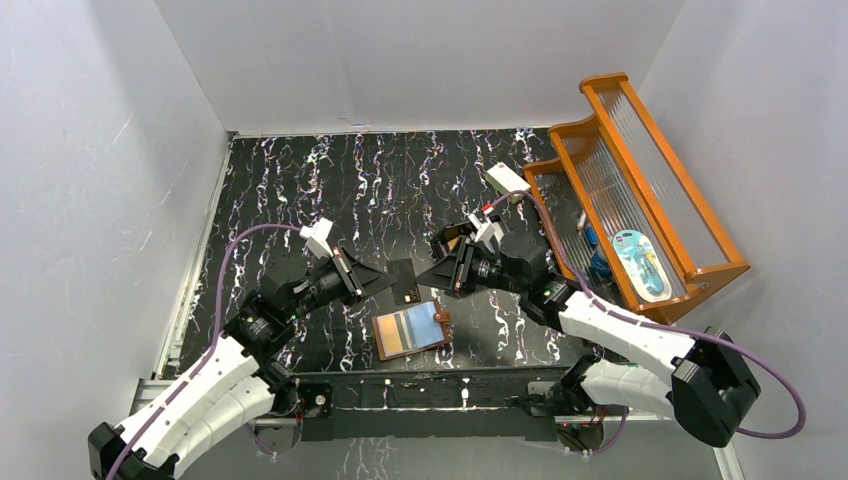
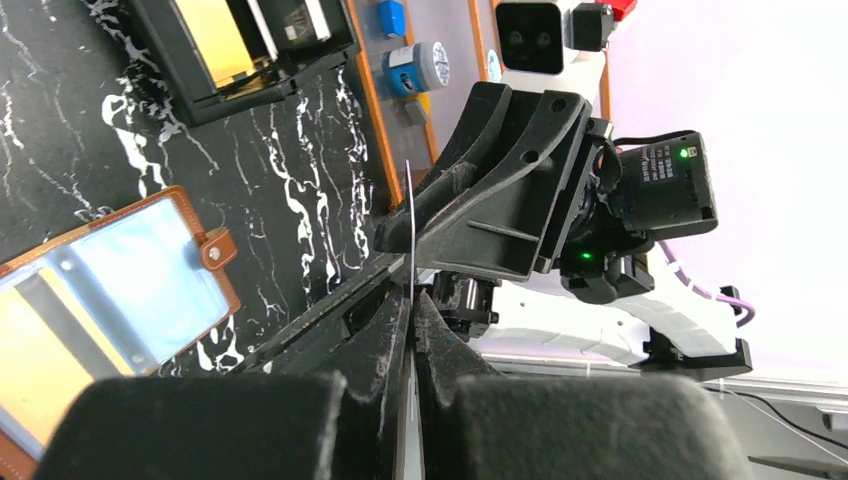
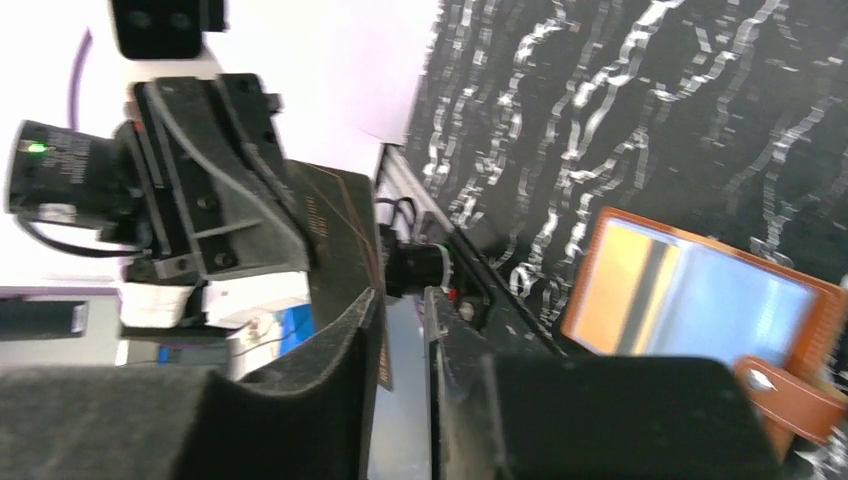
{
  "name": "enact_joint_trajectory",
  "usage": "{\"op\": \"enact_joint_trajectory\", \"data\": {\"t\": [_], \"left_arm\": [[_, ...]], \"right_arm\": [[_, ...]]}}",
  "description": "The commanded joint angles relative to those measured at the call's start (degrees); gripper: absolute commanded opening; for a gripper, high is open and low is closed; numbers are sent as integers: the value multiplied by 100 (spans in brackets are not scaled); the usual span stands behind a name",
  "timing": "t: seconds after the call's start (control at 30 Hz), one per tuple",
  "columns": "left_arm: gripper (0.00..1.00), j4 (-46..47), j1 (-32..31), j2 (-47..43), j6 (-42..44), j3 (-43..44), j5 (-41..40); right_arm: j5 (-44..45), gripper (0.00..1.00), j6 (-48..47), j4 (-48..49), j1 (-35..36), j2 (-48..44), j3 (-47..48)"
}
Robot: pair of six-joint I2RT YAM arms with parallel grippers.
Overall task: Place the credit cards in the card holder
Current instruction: Insert the credit card into the card holder.
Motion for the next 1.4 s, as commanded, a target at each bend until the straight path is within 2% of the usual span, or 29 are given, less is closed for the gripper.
{"op": "enact_joint_trajectory", "data": {"t": [0.0,0.1,0.27,0.47,0.7,0.87,1.13,1.37], "left_arm": [[0,-306,12,-117,72,-139,-142],[0,-411,11,42,53,-413,-197],[0,296,12,584,-157,-977,167],[0,287,10,1068,151,-1019,276],[0,685,12,1307,79,-1402,299],[0,582,8,1519,331,-1366,301],[0,-177,20,1769,1003,-1077,143],[0,-162,21,1810,1074,-1169,63]], "right_arm": [[652,34,-845,-1235,36,-258,387],[1118,41,-1355,-2049,36,-155,523],[1344,44,-1898,-2723,90,438,586],[1917,46,-2151,-2935,444,991,613],[2767,47,-2396,-3283,890,1453,834],[2818,45,-2370,-3249,1070,1725,834],[2926,38,-2076,-3154,1415,1874,732],[2983,36,-1991,-3154,1521,1900,683]]}}
